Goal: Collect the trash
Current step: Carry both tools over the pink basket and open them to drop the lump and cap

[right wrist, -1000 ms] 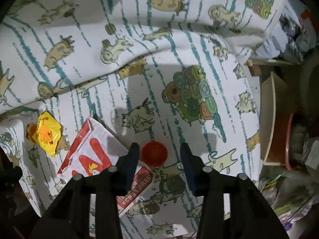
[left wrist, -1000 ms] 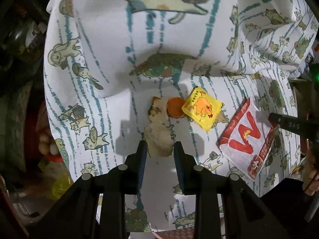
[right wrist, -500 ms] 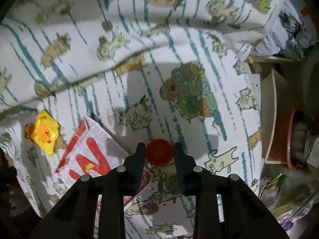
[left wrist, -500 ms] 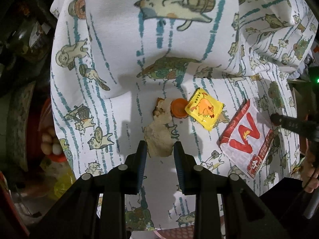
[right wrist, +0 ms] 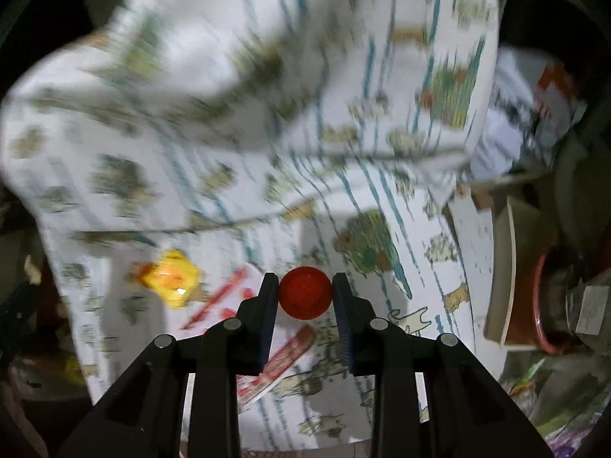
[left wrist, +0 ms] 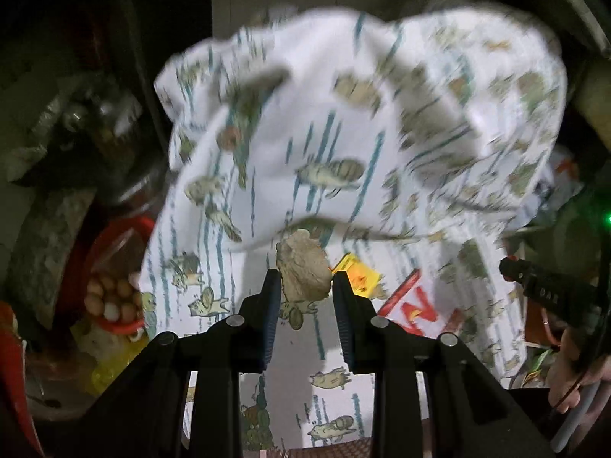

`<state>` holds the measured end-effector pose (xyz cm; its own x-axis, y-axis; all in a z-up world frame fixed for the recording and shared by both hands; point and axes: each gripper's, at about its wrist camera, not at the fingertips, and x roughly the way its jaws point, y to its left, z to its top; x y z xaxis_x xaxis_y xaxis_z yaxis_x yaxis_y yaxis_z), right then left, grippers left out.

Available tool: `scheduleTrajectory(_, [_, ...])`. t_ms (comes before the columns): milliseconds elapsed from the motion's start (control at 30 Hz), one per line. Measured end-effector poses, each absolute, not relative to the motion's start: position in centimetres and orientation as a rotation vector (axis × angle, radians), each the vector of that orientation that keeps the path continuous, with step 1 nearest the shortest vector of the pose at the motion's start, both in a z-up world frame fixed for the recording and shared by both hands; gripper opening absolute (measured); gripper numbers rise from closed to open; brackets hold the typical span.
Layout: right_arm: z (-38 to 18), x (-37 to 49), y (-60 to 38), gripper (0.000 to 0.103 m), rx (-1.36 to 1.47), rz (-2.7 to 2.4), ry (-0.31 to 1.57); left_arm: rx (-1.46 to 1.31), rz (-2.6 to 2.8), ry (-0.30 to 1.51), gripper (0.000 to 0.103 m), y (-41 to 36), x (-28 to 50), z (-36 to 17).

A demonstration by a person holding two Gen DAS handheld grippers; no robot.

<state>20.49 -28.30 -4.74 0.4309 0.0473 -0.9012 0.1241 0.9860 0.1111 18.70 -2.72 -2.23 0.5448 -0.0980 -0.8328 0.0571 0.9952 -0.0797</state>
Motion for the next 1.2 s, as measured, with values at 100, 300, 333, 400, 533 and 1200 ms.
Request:
scheduleTrajectory(100, [-1.7, 17.6, -26.9, 0.031, 0.143, 0.007, 1.047, -0.021, -0.079, 0.931, 0.026, -2.6, 16.0, -0.4])
scheduleTrajectory(300, [0.5, 10.6, -25.4, 0.031, 0.298, 0.119, 1.027, -0.053, -0.074, 0.885, 0.026, -2.1, 9.5, 0.6])
scheduleTrajectory(333, [0.7, 9.3, -24.9, 0.031, 0.289, 0.118, 1.025, -0.046, -0.07, 0.881, 0.026, -2.2, 8.5, 0.5])
scheduleTrajectory(400, [0.7, 7.0, -24.4, 0.031, 0.285, 0.133, 1.022, -0.027, -0.069, 0.876, 0.027, -2.4, 6.6, 0.3])
scheduleTrajectory(533, [0.3, 3.7, -24.0, 0.031, 0.334, 0.155, 1.027, -0.054, -0.13, 0.919, 0.027, -2.9, 3.2, 0.3])
scheduleTrajectory(1200, [-10.7, 4.2, -21.0, 0.031, 0.341, 0.199, 1.289, 0.002, -0.197, 1.332, 0.027, -5.0, 2.9, -13.4])
